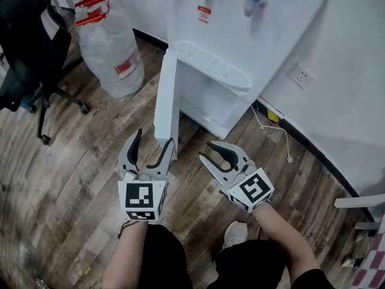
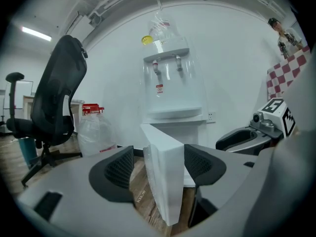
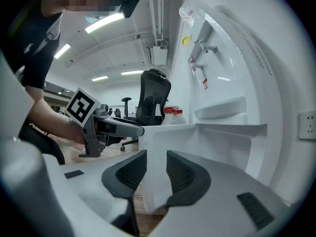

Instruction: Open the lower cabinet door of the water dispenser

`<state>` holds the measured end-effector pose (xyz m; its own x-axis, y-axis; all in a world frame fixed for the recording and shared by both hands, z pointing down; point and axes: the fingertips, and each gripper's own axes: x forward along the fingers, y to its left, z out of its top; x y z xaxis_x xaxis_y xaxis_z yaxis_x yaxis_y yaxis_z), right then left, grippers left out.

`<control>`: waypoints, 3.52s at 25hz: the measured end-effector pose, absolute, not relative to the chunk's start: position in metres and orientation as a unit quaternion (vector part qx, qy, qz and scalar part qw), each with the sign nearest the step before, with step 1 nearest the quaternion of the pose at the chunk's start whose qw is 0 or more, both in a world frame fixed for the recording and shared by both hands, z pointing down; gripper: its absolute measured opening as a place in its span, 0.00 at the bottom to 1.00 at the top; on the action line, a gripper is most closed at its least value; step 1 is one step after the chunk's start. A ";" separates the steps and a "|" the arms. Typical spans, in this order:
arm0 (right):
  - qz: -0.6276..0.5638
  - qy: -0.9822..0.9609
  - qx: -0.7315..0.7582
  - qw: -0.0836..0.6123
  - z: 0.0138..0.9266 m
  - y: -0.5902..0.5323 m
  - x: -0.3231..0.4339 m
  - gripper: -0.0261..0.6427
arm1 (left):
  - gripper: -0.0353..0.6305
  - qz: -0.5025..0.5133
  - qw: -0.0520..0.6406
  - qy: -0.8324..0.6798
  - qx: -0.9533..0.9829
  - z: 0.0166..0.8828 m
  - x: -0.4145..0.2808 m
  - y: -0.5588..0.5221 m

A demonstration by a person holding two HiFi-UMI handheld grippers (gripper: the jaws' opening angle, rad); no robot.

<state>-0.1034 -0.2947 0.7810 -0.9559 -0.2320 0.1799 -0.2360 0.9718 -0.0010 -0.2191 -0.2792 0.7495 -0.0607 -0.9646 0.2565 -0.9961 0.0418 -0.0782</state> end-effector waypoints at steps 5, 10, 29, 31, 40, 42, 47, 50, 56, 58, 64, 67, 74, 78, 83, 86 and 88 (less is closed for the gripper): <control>0.009 -0.990 0.111 0.090 0.782 -0.290 -0.109 0.25 | 0.54 0.121 0.068 -0.732 0.666 0.750 -0.242 -0.269; 0.005 -0.990 0.105 0.094 0.782 -0.286 -0.112 0.24 | 0.53 0.124 0.067 -0.743 0.655 0.750 -0.260 -0.264; 0.001 -0.991 0.085 0.108 0.785 -0.273 -0.122 0.22 | 0.41 0.125 0.071 -0.769 0.623 0.752 -0.327 -0.258; 0.002 -0.991 0.082 0.109 0.786 -0.271 -0.122 0.21 | 0.40 0.126 0.072 -0.771 0.621 0.753 -0.334 -0.257; 0.005 -0.991 0.076 0.109 0.789 -0.266 -0.126 0.19 | 0.37 0.133 0.064 -0.779 0.610 0.753 -0.361 -0.259; 0.008 -0.991 0.076 0.107 0.788 -0.265 -0.127 0.19 | 0.37 0.136 0.063 -0.780 0.608 0.753 -0.366 -0.260; 0.008 -0.991 0.075 0.109 0.786 -0.265 -0.127 0.18 | 0.36 0.133 0.069 -0.784 0.603 0.753 -0.381 -0.261; 0.006 -0.991 0.078 0.111 0.786 -0.266 -0.125 0.17 | 0.35 0.135 0.069 -0.786 0.599 0.753 -0.391 -0.264; 0.006 -0.990 0.081 0.116 0.788 -0.269 -0.121 0.16 | 0.31 0.153 0.062 -0.791 0.589 0.754 -0.412 -0.273; 0.006 -0.990 0.082 0.117 0.788 -0.269 -0.119 0.16 | 0.30 0.154 0.063 -0.793 0.587 0.754 -0.417 -0.275; 0.006 -0.990 0.086 0.116 0.786 -0.269 -0.115 0.15 | 0.27 0.160 0.062 -0.797 0.579 0.754 -0.427 -0.281; 0.004 -0.989 0.087 0.117 0.786 -0.270 -0.112 0.14 | 0.24 0.166 0.058 -0.799 0.575 0.754 -0.430 -0.284; 0.007 -0.989 0.089 0.115 0.787 -0.273 -0.104 0.14 | 0.21 0.170 0.062 -0.806 0.564 0.756 -0.440 -0.292; 0.006 -0.990 0.088 0.114 0.786 -0.271 -0.103 0.14 | 0.18 0.178 0.059 -0.809 0.557 0.756 -0.444 -0.298; 0.007 -0.989 0.090 0.113 0.786 -0.274 -0.100 0.14 | 0.17 0.195 0.052 -0.810 0.550 0.757 -0.453 -0.304; 0.007 -0.989 0.093 0.113 0.785 -0.275 -0.097 0.14 | 0.17 0.205 0.049 -0.809 0.548 0.757 -0.459 -0.307; 0.007 -0.989 0.096 0.113 0.785 -0.276 -0.094 0.14 | 0.17 0.209 0.049 -0.810 0.546 0.757 -0.462 -0.309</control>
<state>-0.0942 -0.2762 0.7846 -0.9559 -0.1890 0.2248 -0.1922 0.9813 0.0076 -0.4617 -0.3093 0.7568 -0.3991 -0.8638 0.3076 -0.9047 0.3163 -0.2856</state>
